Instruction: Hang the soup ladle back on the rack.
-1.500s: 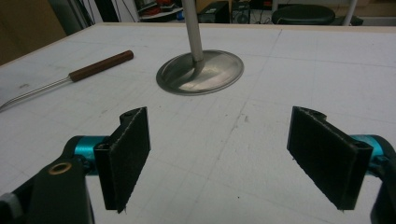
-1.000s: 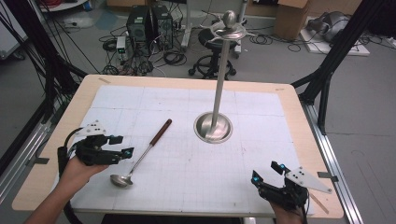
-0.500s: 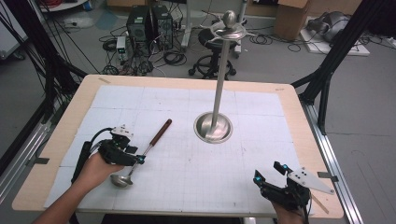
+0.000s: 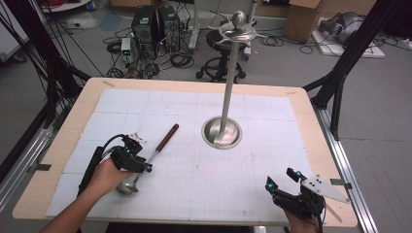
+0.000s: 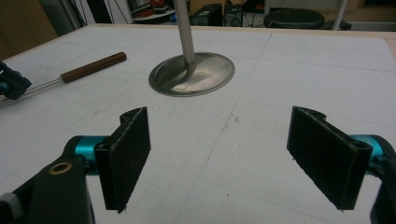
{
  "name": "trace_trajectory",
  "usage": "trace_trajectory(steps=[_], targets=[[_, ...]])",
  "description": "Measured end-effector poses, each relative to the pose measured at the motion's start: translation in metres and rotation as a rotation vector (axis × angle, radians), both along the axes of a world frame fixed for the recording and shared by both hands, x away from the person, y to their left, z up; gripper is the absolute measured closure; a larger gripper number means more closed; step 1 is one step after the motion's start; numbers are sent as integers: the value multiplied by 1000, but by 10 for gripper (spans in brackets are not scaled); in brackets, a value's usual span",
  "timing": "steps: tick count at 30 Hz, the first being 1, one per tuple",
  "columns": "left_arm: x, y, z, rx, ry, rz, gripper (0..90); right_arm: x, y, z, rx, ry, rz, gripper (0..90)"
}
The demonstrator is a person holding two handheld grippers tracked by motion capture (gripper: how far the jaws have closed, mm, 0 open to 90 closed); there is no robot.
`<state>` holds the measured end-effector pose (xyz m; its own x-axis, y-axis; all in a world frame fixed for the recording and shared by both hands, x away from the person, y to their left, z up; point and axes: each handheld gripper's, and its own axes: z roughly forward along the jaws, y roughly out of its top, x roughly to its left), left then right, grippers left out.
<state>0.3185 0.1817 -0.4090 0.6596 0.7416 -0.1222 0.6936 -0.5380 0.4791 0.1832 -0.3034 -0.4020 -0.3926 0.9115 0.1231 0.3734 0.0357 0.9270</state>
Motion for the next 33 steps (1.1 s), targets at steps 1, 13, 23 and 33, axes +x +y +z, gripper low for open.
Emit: trace_trajectory(steps=[1, 13, 23, 33], targets=[[0, -1, -1, 6, 5, 4, 616, 0, 0, 0, 1, -1, -2, 204], [-4, -9, -5, 87, -7, 36, 758, -1, -2, 1, 2, -5, -9, 204], [-4, -17, -5, 123, 6, 107, 805, -2, -2, 1, 1, -2, -15, 204], [-1, -13, -4, 89, 40, 131, 834, -2, -5, 1, 5, 2, -24, 204]])
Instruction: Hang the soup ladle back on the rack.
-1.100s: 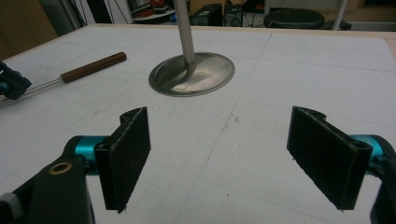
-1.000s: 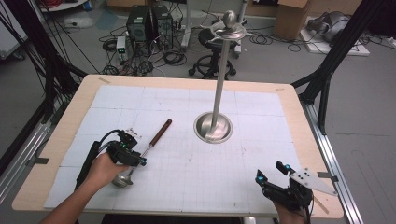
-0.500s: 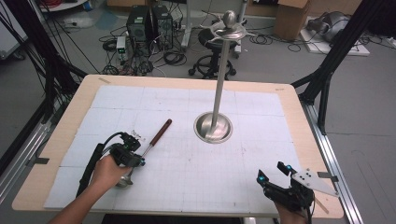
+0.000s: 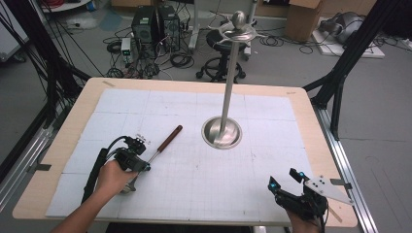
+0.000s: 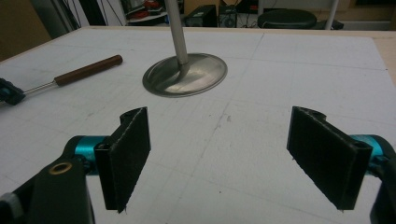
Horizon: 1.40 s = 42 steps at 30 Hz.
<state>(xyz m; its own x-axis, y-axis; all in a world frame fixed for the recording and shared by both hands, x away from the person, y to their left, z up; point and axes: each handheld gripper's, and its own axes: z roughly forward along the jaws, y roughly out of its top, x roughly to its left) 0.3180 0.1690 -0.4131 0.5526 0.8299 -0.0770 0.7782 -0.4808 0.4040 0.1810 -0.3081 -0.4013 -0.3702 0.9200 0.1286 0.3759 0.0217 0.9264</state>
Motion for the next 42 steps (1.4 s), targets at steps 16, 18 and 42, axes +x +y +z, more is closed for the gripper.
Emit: trace_trajectory(steps=[16, 18, 42], targets=[[-5, 15, 9, -108, -84, 8, 843, -1, -3, 0, 5, -7, -9, 204], [-6, 17, 11, -121, -93, 13, 842, -2, -3, 0, 9, -3, -10, 204], [-54, 64, 35, -457, -421, 19, 841, 2, 7, 3, 33, -23, 50, 199]])
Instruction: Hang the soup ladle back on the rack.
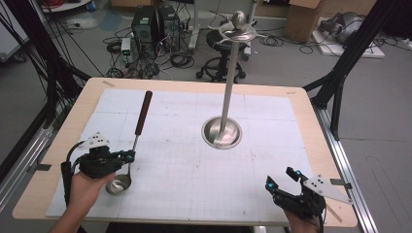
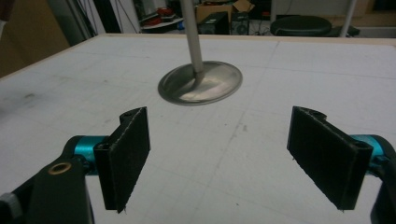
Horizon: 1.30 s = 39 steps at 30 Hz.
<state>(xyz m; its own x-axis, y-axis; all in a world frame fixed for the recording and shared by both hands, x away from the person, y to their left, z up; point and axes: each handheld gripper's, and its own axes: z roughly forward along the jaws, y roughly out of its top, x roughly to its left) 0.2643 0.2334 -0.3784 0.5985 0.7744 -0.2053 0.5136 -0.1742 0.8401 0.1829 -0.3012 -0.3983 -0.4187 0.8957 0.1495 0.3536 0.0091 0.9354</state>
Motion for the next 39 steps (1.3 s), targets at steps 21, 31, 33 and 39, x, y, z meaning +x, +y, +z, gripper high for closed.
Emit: trace_trajectory(steps=[21, 31, 33, 39], targets=[[-21, -16, 3, -148, -214, -132, 841, 31, 62, 30, 153, -70, 332, 262], [-22, -30, 9, -152, -258, -227, 841, 64, 105, 63, 153, -98, 462, 281], [-22, -33, 10, -156, -272, -248, 840, 66, 109, 66, 156, -103, 473, 285], [-23, -42, 9, -169, -292, -279, 840, 76, 135, 81, 134, -125, 541, 319]])
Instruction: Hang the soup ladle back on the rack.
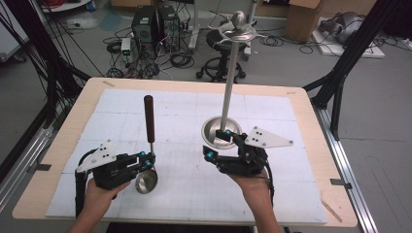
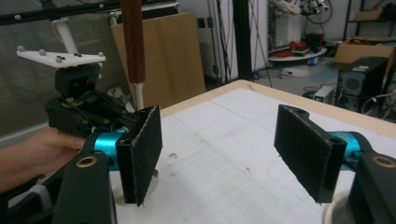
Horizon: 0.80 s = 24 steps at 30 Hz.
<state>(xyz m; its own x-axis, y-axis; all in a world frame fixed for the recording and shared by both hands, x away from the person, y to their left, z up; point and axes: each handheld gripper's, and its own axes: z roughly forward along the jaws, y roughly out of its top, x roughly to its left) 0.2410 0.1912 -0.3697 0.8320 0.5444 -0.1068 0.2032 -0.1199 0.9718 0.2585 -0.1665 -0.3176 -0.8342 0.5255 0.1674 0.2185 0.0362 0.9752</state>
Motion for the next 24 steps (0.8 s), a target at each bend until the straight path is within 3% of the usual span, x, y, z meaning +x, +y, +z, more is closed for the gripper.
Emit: trace_trajectory(steps=[8, 16, 24], targets=[[-4, -15, -3, 39, -14, -21, 840, 7, 31, 16, -5, -24, 58, 328], [-5, -35, -4, 94, 0, 26, 840, 8, 56, 34, 5, -45, 99, 359], [-4, -48, -3, 107, 12, 44, 839, 8, 71, 36, 6, -47, 100, 432]])
